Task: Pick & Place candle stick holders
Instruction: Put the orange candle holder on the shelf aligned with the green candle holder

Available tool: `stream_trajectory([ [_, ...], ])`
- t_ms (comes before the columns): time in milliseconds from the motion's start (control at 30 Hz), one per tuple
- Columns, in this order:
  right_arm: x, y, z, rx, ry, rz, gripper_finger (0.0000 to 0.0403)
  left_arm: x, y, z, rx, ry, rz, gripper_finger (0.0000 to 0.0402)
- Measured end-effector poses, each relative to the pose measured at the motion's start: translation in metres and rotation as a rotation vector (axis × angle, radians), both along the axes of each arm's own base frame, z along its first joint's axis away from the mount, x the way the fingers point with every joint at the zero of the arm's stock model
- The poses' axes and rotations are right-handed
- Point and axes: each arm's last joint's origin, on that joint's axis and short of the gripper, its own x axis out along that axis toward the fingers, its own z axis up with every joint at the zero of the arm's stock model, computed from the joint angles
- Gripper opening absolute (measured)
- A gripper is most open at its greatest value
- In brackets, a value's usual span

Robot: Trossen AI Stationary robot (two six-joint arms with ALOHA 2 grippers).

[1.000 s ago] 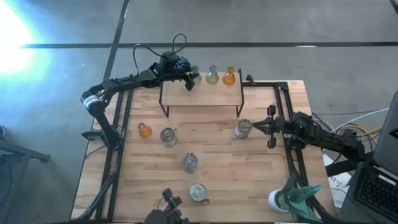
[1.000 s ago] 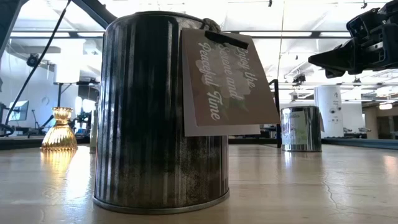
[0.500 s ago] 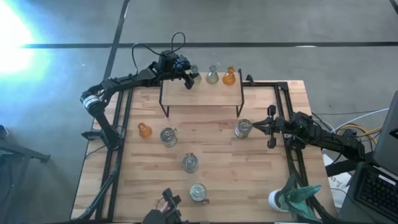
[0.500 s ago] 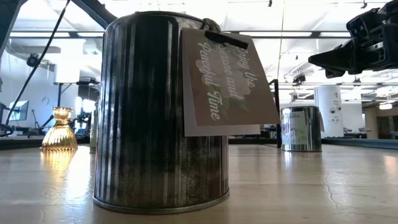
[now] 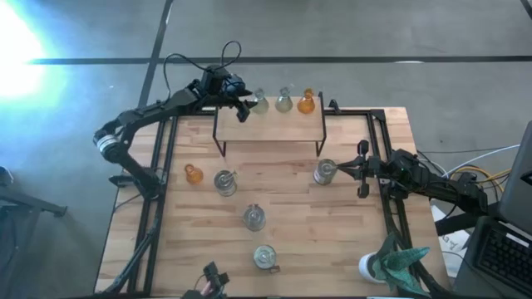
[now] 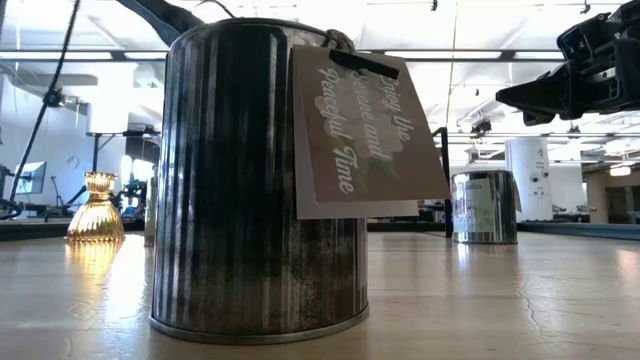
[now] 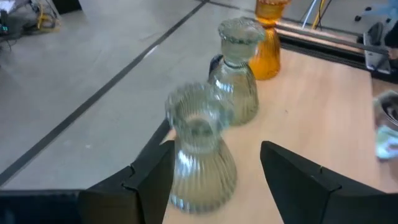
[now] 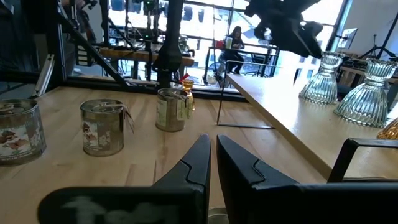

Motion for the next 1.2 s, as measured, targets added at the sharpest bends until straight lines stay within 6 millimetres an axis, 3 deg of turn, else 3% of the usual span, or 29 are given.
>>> stream_trajectory([
  [233,0.000,0.000,0.000,0.000,0.000,0.000,0.0022,-0.034,-0.028,0.032,0.032,0.062,0.023,0.0241],
  [567,0.000,0.000,0.000,0.000,0.000,0.000,0.0022,-0.116,-0.099,0.063,-0.052,0.244,0.044,0.0241],
  [833,0.000,0.000,0.000,0.000,0.000,0.000,0.0022,-0.166,-0.144,0.058,-0.403,0.324,0.214,0.0240],
  [1200,0.000,0.000,0.000,0.000,0.000,0.001,0.0022,-0.185,-0.167,0.027,-0.773,0.539,0.436,0.0236],
])
